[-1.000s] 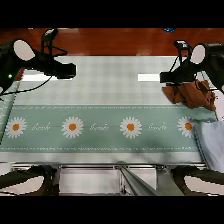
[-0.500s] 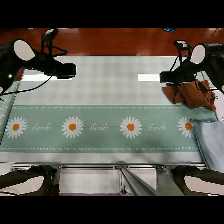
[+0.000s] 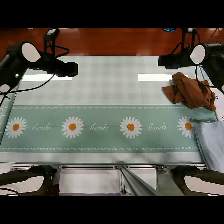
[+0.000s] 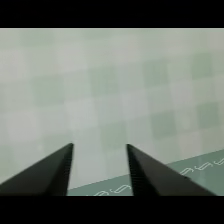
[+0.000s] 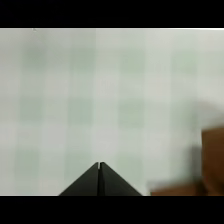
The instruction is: Fold the shirts.
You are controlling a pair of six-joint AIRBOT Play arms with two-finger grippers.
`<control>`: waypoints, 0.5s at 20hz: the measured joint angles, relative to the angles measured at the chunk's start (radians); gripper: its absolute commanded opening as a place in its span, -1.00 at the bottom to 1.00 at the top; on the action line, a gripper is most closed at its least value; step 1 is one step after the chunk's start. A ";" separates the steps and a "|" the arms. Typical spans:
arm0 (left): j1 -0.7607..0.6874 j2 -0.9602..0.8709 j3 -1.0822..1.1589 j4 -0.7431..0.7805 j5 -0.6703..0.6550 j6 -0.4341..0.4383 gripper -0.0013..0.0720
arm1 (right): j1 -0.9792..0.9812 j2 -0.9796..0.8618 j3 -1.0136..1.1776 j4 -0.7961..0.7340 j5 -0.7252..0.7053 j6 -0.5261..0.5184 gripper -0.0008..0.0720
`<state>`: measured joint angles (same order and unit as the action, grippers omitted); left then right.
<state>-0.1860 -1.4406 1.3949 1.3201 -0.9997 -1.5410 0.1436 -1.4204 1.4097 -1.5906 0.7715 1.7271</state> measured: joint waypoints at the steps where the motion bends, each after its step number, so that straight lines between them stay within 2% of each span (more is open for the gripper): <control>1: 0.002 -0.004 0.000 0.028 0.002 0.000 0.42 | 0.000 0.003 0.001 0.006 -0.046 0.000 0.05; 2: 0.007 -0.007 0.000 0.058 -0.002 -0.001 0.42 | -0.001 0.007 0.001 0.004 -0.091 0.000 0.15; 5: 0.049 -0.010 0.003 0.152 -0.049 -0.011 0.42 | -0.023 0.017 0.001 -0.052 -0.170 0.019 0.15; 8: 0.134 0.002 -0.023 0.183 -0.108 -0.016 0.42 | -0.099 0.019 0.001 -0.139 -0.157 0.071 0.15; 10: 0.187 0.027 -0.072 0.159 -0.115 -0.015 0.42 | -0.181 0.011 0.001 -0.172 -0.097 0.107 0.15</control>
<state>0.0010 -1.4132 1.3224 1.4792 -1.1145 -1.5562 -0.0372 -1.4094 1.4105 -1.7626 0.6750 1.8339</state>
